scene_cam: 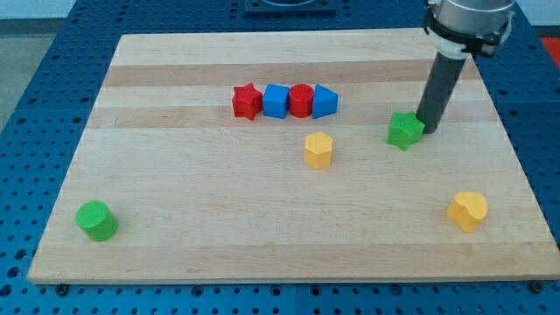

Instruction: Move the green star to the right of the yellow hexagon

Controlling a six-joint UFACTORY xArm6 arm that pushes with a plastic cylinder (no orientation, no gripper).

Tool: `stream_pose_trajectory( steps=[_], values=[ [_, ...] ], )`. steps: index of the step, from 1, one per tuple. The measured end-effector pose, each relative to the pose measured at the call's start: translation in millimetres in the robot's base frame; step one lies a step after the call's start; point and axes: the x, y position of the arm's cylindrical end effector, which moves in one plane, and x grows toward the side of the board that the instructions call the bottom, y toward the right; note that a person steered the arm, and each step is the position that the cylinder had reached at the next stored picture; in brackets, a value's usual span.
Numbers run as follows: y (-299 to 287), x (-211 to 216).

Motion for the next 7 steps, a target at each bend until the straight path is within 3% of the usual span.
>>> stream_pose_trajectory(
  steps=[3, 7],
  values=[
    [-2.3, -10.4],
    [-60.4, 23.0]
  ],
)
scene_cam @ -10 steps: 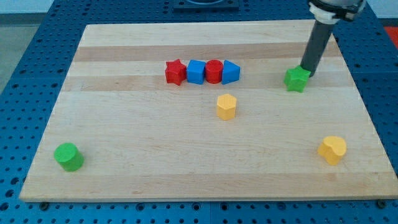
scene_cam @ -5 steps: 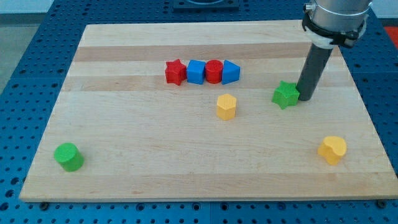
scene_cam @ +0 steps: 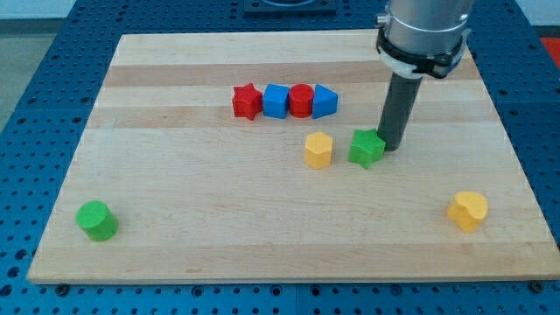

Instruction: Move the green star to the right of the yellow hexagon

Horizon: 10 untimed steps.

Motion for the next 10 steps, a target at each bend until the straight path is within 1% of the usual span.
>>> stream_pose_trajectory(
  steps=[3, 4, 5, 6, 7, 8, 10],
  values=[
    [-21.5, 2.4],
    [-13.5, 2.4],
    [14.1, 9.5],
    [18.6, 35.5],
    [7.6, 51.9],
    [-15.7, 52.0],
    [-24.8, 52.0]
  ],
)
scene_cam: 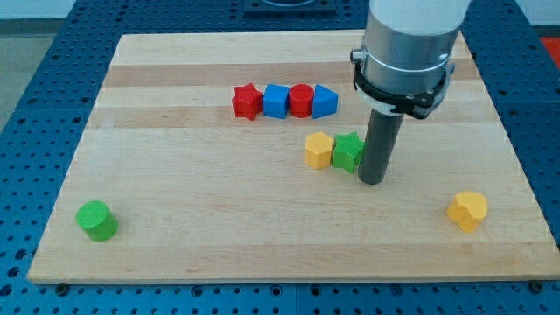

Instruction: Move the green star to the right of the yellow hexagon

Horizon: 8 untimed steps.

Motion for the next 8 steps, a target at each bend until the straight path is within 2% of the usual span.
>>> stream_pose_trajectory(
  steps=[8],
  values=[
    [0.0, -17.3]
  ],
)
